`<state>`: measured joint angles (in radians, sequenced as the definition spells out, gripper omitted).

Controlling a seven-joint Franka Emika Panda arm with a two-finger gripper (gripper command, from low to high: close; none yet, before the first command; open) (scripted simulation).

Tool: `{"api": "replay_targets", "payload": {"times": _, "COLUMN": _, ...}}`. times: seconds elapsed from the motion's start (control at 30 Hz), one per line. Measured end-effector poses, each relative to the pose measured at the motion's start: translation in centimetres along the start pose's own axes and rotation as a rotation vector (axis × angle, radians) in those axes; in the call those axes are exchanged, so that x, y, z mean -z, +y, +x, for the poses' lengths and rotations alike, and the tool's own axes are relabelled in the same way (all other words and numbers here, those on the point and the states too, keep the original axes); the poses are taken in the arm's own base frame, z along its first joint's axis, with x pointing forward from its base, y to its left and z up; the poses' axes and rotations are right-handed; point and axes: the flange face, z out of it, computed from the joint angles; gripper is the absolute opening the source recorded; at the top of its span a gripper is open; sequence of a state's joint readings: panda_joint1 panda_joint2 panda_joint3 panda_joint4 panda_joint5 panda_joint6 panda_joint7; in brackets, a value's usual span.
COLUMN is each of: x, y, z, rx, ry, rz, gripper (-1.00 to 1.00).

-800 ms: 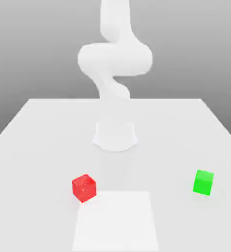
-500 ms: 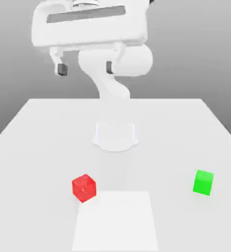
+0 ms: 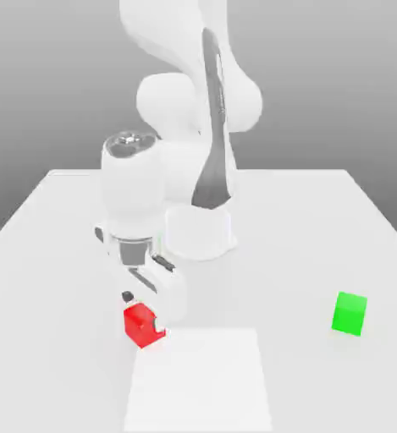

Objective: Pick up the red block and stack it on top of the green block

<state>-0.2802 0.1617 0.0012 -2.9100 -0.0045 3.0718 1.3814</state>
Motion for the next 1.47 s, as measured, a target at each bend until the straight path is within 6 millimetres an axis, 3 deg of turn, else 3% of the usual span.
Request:
{"api": "replay_targets", "payload": {"times": 0.23, "x": -0.1, "y": 0.0, "z": 0.0, "rx": 0.000, "ry": 0.000, "rz": 0.001, "gripper": -1.00}}
{"api": "replay_targets", "payload": {"times": 0.5, "x": 5.7, "y": 0.0, "z": -0.1, "rx": 0.003, "ry": 0.001, "rz": 0.001, "gripper": -1.00}}
{"api": "replay_targets", "payload": {"times": 0.6, "x": 6.6, "y": -1.2, "z": -4.2, "rx": 0.119, "ry": 0.002, "rz": 0.002, "gripper": -1.00}}
{"api": "replay_targets", "payload": {"times": 0.73, "x": 7.5, "y": -2.1, "z": -11.6, "rx": 0.317, "ry": 0.004, "rz": 0.003, "gripper": -1.00}}
{"api": "replay_targets", "payload": {"times": 0.83, "x": 8.0, "y": -1.6, "z": -17.5, "rx": 0.469, "ry": 0.005, "rz": 0.003, "gripper": -1.00}}
{"api": "replay_targets", "payload": {"times": 0.97, "x": 8.8, "y": 0.8, "z": -25.3, "rx": 0.673, "ry": 0.003, "rz": 0.003, "gripper": -1.00}}
{"api": "replay_targets", "payload": {"times": 1.13, "x": 9.7, "y": 6.2, "z": -34.2, "rx": 0.923, "ry": 0.000, "rz": 0.002, "gripper": -1.00}}
{"api": "replay_targets", "payload": {"times": 1.2, "x": 8.5, "y": 7.0, "z": -35.4, "rx": 0.958, "ry": 0.002, "rz": 0.002, "gripper": -1.00}}
{"api": "replay_targets", "payload": {"times": 1.33, "x": 4.7, "y": 7.3, "z": -35.7, "rx": 0.967, "ry": 0.002, "rz": 0.003, "gripper": -1.00}}
{"api": "replay_targets", "payload": {"times": 1.37, "x": 3.9, "y": 7.3, "z": -35.7, "rx": 0.969, "ry": 0.001, "rz": 0.002, "gripper": 1.00}}
{"api": "replay_targets", "payload": {"times": 1.47, "x": 3.9, "y": 7.3, "z": -35.7, "rx": 0.969, "ry": 0.001, "rz": 0.002, "gripper": 1.00}}
